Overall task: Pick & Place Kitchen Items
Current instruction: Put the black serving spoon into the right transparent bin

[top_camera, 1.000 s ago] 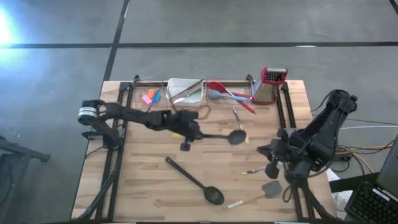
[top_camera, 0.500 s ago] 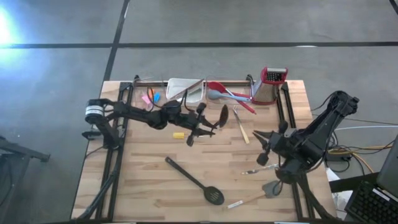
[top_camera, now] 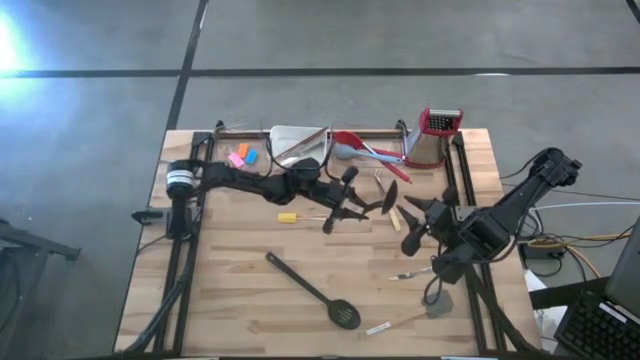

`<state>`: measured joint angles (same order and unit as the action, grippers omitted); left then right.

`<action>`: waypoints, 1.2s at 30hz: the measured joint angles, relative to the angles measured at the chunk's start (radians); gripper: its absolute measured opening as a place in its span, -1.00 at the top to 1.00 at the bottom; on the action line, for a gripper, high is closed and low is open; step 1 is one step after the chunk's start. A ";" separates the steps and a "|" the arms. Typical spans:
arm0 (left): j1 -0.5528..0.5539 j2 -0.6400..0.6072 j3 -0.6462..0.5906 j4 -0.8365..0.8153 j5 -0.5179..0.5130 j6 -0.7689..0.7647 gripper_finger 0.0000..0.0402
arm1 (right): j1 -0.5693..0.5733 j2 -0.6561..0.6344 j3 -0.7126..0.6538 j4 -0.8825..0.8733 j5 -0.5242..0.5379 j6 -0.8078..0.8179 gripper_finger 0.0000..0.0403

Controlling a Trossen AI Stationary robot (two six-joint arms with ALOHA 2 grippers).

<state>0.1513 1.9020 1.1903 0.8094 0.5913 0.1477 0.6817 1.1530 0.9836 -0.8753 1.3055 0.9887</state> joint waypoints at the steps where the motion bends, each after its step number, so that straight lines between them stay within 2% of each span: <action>1: 0.000 0.015 0.024 0.002 0.000 -0.001 0.54 | -0.006 0.000 0.000 0.013 0.000 -0.004 0.21; 7: 0.000 0.097 0.140 -0.005 0.003 -0.009 0.54 | -0.030 0.001 0.000 0.074 -0.004 -0.025 -0.05; 13: 0.005 0.165 0.236 -0.012 0.005 -0.011 0.54 | -0.030 0.001 0.000 0.158 -0.027 -0.114 -0.11; 19: 0.004 0.203 0.318 -0.020 0.047 -0.037 0.54 | -0.045 0.001 0.000 0.234 -0.028 -0.196 -0.07; 28: 0.004 0.210 0.360 -0.044 0.055 -0.030 0.54 | -0.075 0.001 0.000 0.309 -0.030 -0.261 0.07; 32: 0.004 0.210 0.361 -0.050 0.055 -0.018 0.54 | -0.097 0.001 0.000 0.393 -0.036 -0.346 0.17; 36: 0.004 0.210 0.361 -0.051 0.056 -0.017 0.54 | -0.129 0.001 0.000 0.456 -0.096 -0.428 0.35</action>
<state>0.1551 2.1117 1.5513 0.7587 0.6468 0.1307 0.5528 1.1538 0.9836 -0.4193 1.2094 0.5604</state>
